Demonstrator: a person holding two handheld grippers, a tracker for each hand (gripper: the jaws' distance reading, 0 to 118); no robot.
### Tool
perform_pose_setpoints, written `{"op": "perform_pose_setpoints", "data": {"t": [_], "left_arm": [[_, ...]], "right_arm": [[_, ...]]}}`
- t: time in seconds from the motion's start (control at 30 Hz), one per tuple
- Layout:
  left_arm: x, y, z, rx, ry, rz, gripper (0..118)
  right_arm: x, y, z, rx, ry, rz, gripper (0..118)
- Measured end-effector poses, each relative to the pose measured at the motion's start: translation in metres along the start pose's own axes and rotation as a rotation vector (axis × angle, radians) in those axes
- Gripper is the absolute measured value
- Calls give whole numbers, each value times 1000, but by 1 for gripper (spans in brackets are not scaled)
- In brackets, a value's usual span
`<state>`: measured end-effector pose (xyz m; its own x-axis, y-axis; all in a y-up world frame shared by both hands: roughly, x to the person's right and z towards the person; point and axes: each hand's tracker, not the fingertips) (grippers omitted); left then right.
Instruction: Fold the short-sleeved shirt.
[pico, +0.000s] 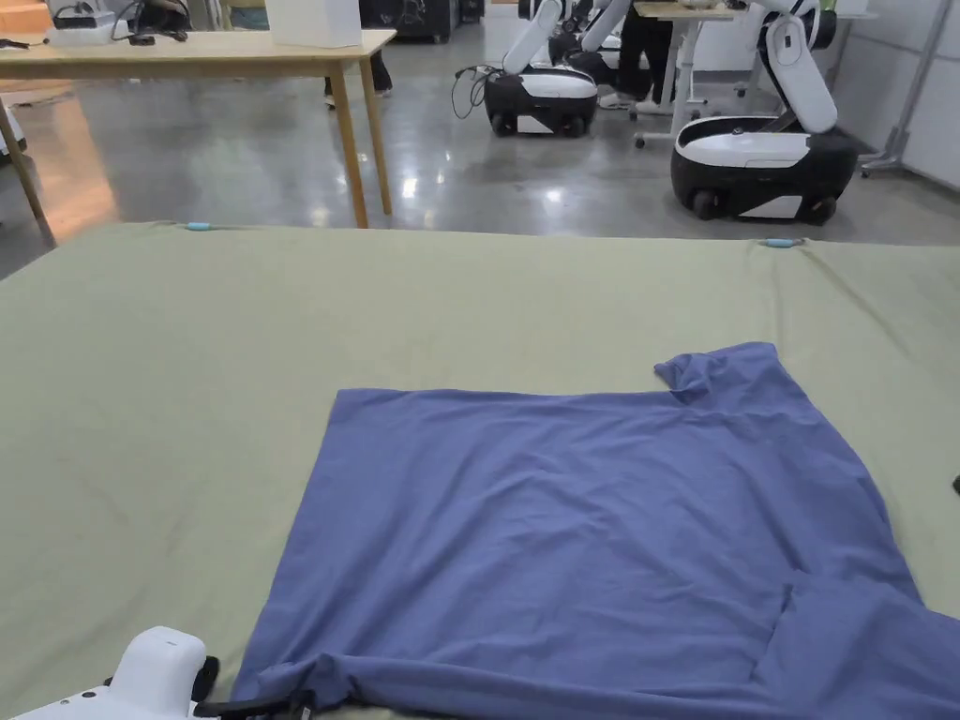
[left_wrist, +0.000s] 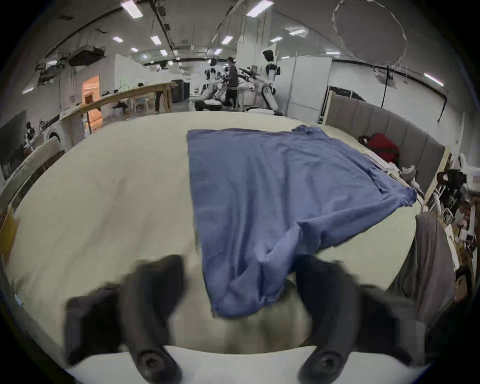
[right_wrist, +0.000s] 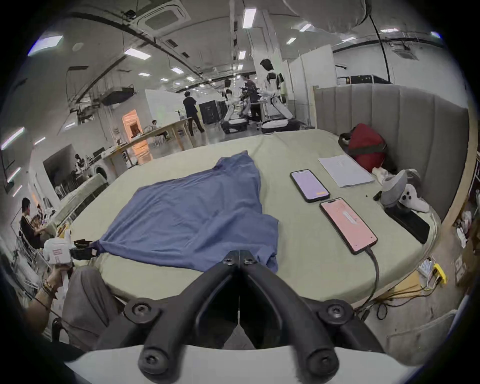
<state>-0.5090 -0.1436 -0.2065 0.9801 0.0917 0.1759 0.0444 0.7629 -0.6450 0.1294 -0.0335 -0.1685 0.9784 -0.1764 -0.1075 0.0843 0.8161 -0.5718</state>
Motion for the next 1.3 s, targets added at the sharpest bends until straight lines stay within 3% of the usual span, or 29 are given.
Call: {"op": "perform_pose_setpoints", "data": {"t": [0.03,0.07,0.1,0.23,0.37,0.4,0.43,0.47,0.5,0.63,0.7,0.77,0.83,0.87,0.9,1.0,1.13,1.3], "left_arm": [[5,-3,-1,35,-26,-14,62],[5,-3,-1,24,-11,-49,44],[7,-4,-2,21,-3,-74,42],[6,0,5,57,21,-81,11],[8,6,9,77,-3,-72,7],[12,6,9,77,4,-85,7],[14,6,9,82,7,-93,7],[20,9,11,81,4,-92,7],[22,10,11,82,4,-88,7],[24,11,15,81,1,-70,7],[29,11,15,77,4,-76,7],[27,12,15,73,8,-80,7],[28,13,14,67,8,-80,7],[25,13,13,66,8,-80,7],[25,13,13,66,8,-81,7],[23,11,13,60,0,-74,7],[20,15,20,71,-26,-44,7],[15,43,36,148,-58,-14,7]], "right_arm": [[1,1,-3,-10,6,2,0],[1,1,-6,-17,6,9,0],[1,2,-10,-26,3,20,0],[-13,12,-28,-65,-23,132,0],[-15,16,-59,-104,18,236,4],[-12,15,-70,-131,43,261,28],[-11,13,-81,-168,44,261,85],[-10,11,-91,-207,34,258,113],[-9,7,-102,-242,11,261,118],[5,-4,-121,-293,-32,256,109],[11,-9,-120,-305,-19,237,94],[14,-13,-122,-338,36,205,62],[16,-16,-126,-353,40,206,49],[16,-18,-127,-354,44,212,34],[16,-20,-127,-351,46,221,9],[14,-17,-122,-299,74,198,8],[7,-12,-108,-281,56,246,8],[0,25,-89,-124,78,224,8]]}}
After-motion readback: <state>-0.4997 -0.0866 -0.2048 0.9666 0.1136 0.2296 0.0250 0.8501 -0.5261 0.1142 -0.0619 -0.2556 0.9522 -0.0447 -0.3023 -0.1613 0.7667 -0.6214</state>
